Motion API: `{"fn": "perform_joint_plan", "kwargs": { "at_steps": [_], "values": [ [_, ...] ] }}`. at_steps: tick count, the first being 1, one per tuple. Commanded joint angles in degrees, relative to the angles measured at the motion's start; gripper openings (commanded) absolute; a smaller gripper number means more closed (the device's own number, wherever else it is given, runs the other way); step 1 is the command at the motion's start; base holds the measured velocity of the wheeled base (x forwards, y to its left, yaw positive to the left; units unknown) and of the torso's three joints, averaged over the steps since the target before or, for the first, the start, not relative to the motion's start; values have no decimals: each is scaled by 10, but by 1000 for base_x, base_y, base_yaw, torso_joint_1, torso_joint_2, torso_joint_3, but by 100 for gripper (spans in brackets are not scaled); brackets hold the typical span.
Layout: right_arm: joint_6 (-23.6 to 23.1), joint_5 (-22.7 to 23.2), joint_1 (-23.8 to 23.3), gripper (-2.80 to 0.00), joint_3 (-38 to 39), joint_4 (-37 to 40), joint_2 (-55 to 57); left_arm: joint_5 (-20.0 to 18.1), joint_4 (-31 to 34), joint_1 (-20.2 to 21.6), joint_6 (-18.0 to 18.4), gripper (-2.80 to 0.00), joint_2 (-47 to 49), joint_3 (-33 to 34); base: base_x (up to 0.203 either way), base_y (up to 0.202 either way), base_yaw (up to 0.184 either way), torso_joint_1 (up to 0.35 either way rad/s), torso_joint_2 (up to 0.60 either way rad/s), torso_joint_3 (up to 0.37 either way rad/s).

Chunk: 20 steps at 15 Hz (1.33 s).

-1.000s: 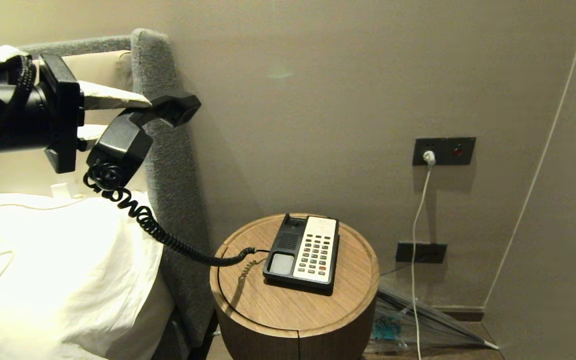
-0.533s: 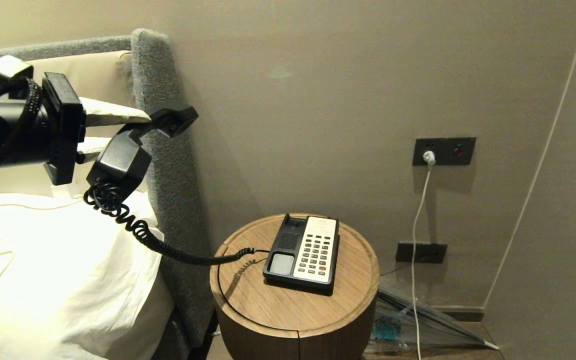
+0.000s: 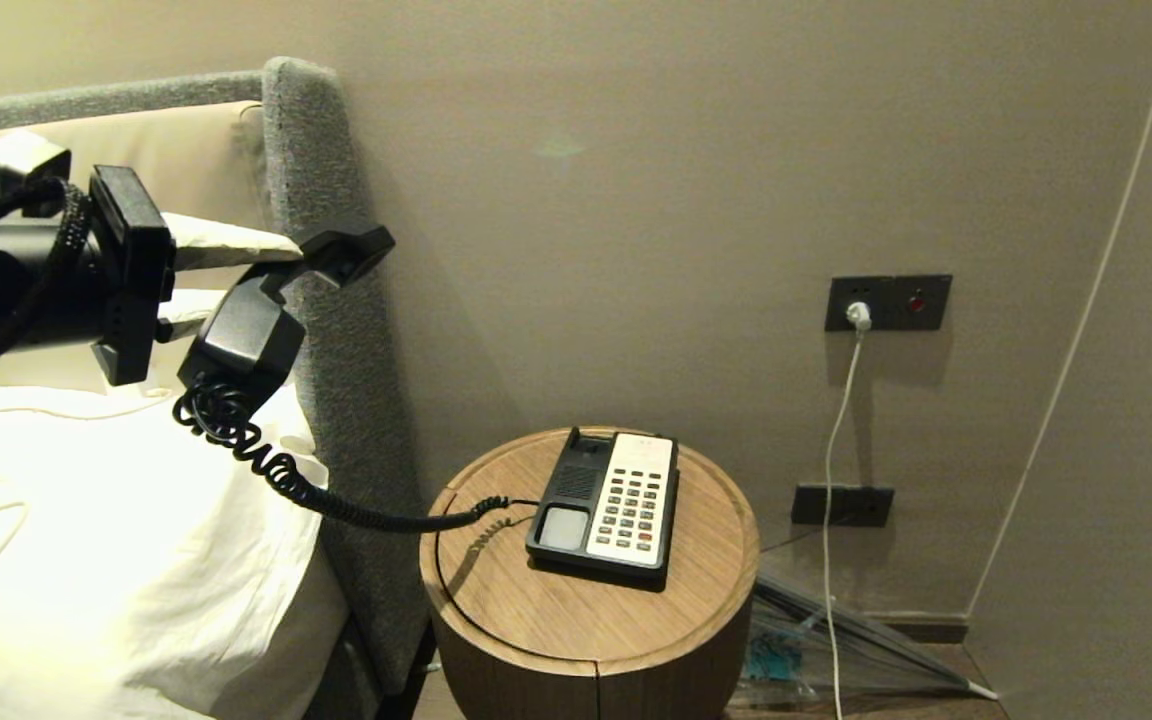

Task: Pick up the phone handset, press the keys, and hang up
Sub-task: Dial the number

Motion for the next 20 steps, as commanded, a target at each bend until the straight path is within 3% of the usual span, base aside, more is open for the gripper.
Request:
{"fn": "perform_joint_plan", "kwargs": {
  "at_steps": [1,4,8,11,13,17,20],
  "values": [
    [9,16,0,-280,-168,127,4,-2,-13,0,-4,-280,2,3,0,0,0,0,0,0],
    [38,32,0,-280,-278,145,117,-3,-19,0,-3,-280,2,3,0,0,0,0,0,0],
    [53,99,1,-280,-360,124,417,-4,-19,0,-3,-280,2,6,0,0,0,0,0,0],
    [48,102,30,-280,-416,58,626,-6,-21,-1,-3,-280,11,4,0,0,0,0,0,0],
    [48,36,87,-280,-481,8,762,-7,-26,-1,-3,-280,17,7,0,0,0,0,0,0],
    [59,-99,267,-280,-603,-58,952,-7,-28,-1,-3,-280,20,7,0,0,0,0,0,0],
    [64,-185,329,-280,-633,-156,1049,-9,-39,-1,-4,-280,19,8,0,0,0,0,0,0]
  ]
}}
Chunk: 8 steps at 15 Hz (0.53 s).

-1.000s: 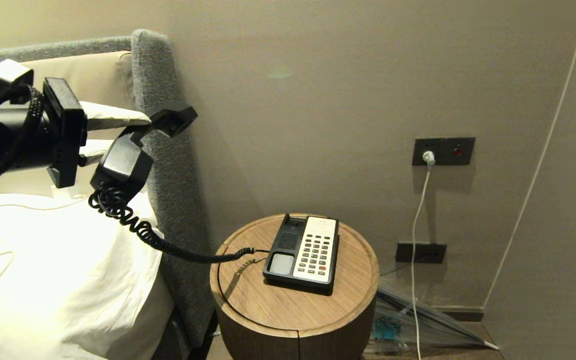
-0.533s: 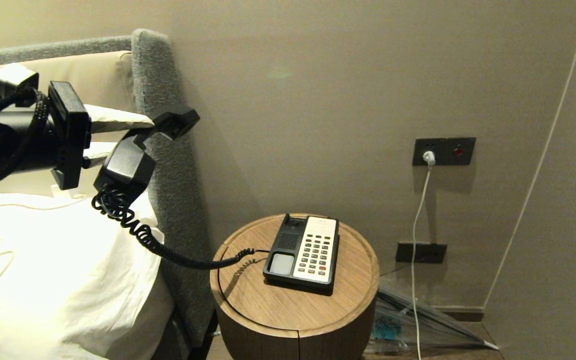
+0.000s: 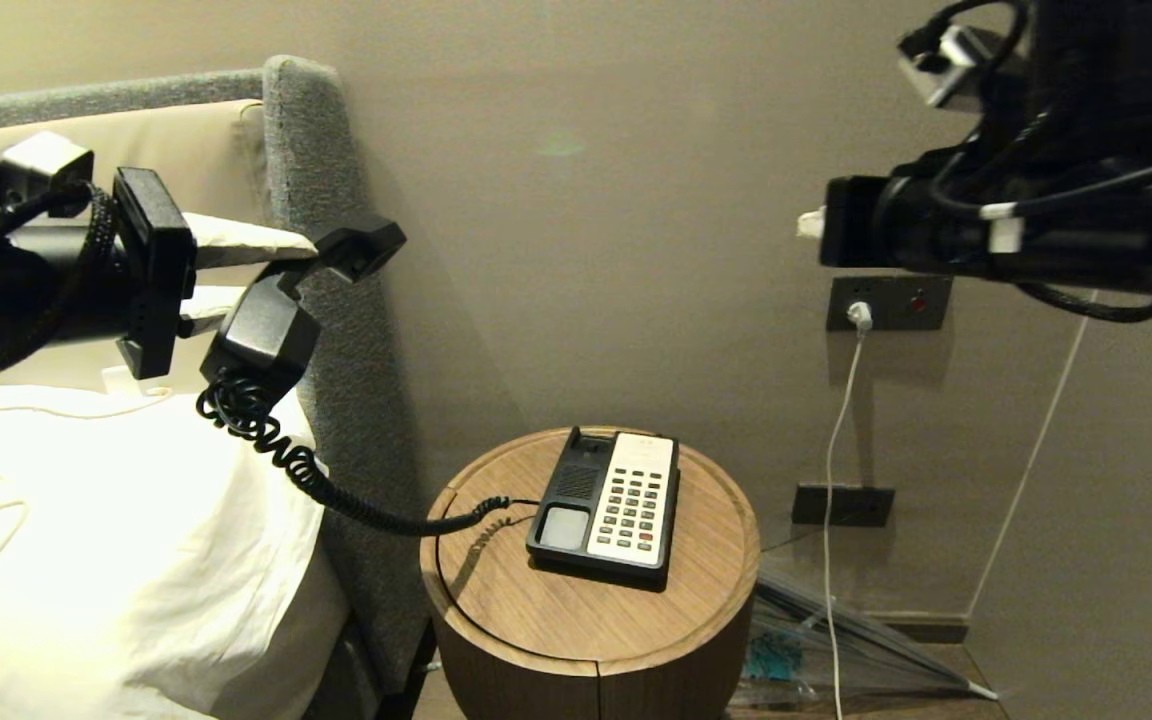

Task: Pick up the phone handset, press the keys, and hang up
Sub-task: Dial the number

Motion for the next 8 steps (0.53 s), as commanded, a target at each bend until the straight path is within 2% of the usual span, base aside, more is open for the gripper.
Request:
{"fn": "perform_joint_plan", "kwargs": {
  "at_steps": [1,5,7,8],
  "values": [
    [0,-43,41,-280,-23,-56,115,-1,-11,0,-3,-280,5,3,0,0,0,0,0,0],
    [2,-53,48,-280,-36,-82,182,-1,-29,0,-5,-280,8,5,0,0,0,0,0,0],
    [8,-50,55,-280,-41,-126,212,-1,-32,1,-5,-280,11,5,0,0,0,0,0,0],
    [12,-40,60,-280,-35,-118,216,-1,-37,1,-5,-280,11,7,0,0,0,0,0,0]
  ]
}}
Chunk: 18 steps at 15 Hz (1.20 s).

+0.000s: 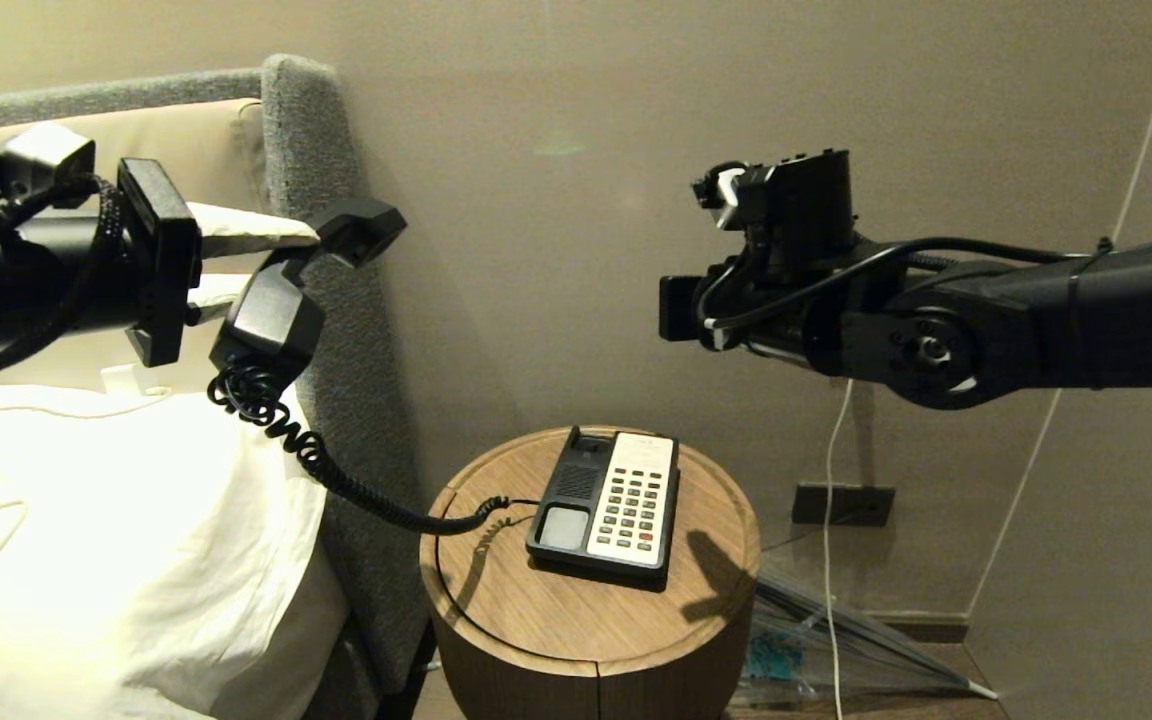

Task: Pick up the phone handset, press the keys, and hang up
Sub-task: Dial the number

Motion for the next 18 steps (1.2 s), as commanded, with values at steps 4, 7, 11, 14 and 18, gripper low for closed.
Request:
{"fn": "perform_joint_plan", "kwargs": {
  "at_steps": [4,7,11,14,18],
  "values": [
    [7,37,10,-280,-4,198,35,-12,-7,-1,-3,-280,3,-1,0,0,0,0,0,0],
    [5,40,10,-280,-16,217,68,-14,-7,-1,-3,-280,3,1,0,0,0,0,0,0],
    [25,49,9,-280,-34,194,128,-17,-8,-1,-3,-280,9,-4,0,0,0,0,0,0],
    [41,59,6,-280,-57,191,153,-18,-32,-3,-3,-280,13,-1,0,0,0,0,0,0],
    [43,76,6,-280,-64,203,170,-19,-35,-4,-3,-280,24,-1,0,0,0,0,0,0]
  ]
}}
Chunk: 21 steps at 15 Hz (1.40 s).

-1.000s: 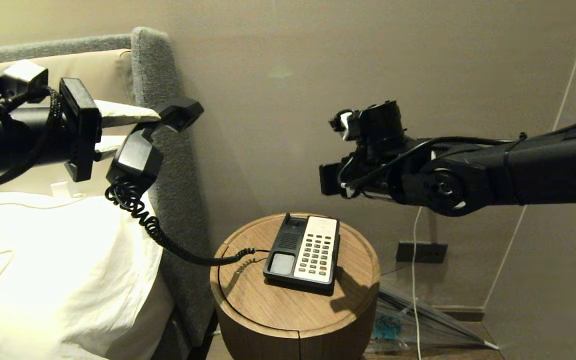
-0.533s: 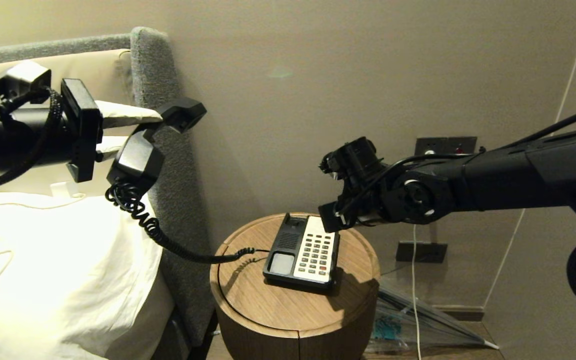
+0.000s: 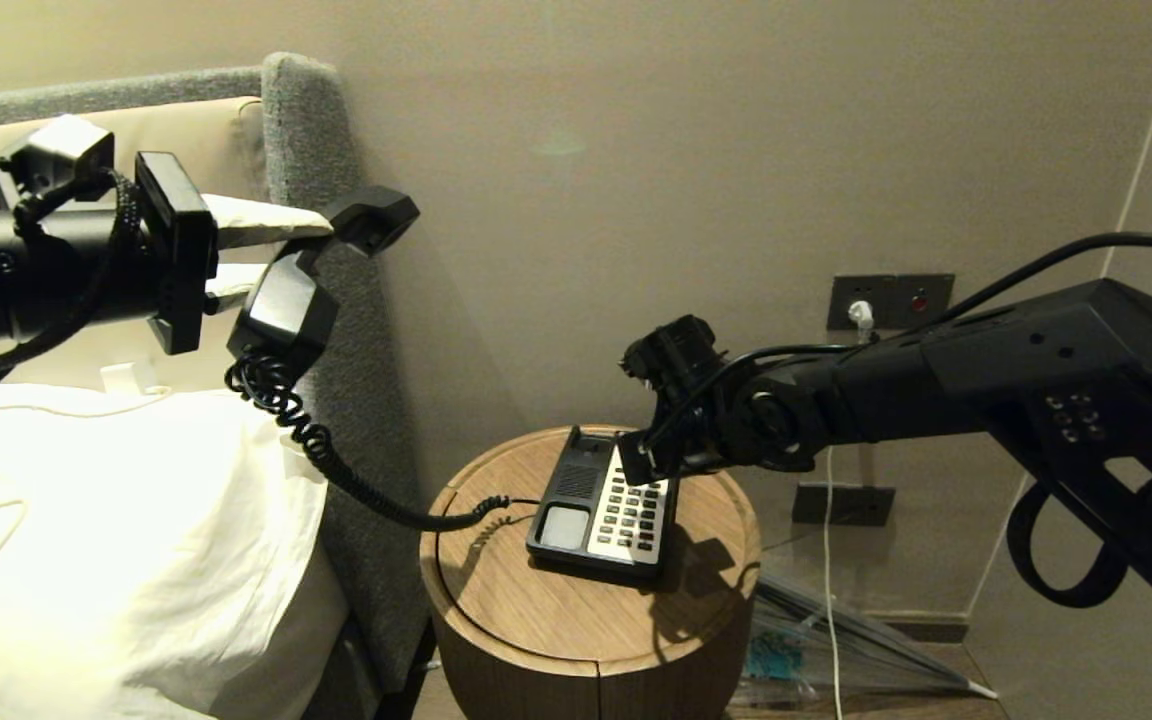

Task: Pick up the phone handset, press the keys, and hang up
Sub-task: Dial the number

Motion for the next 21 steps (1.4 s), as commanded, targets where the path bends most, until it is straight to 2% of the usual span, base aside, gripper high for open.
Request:
{"fn": "perform_joint_plan", "kwargs": {
  "at_steps": [1,7,21],
  "values": [
    [1,1,0,-280,-17,10,16,-1,-1,0,-3,-280,6,-1,0,0,0,0,0,0],
    [17,12,-1,-280,-20,23,19,-1,-1,-1,-3,-280,6,0,0,0,0,0,0,0],
    [24,12,0,-280,-50,56,42,-2,-1,-2,-4,-280,5,-2,0,0,0,0,0,0]
  ]
}}
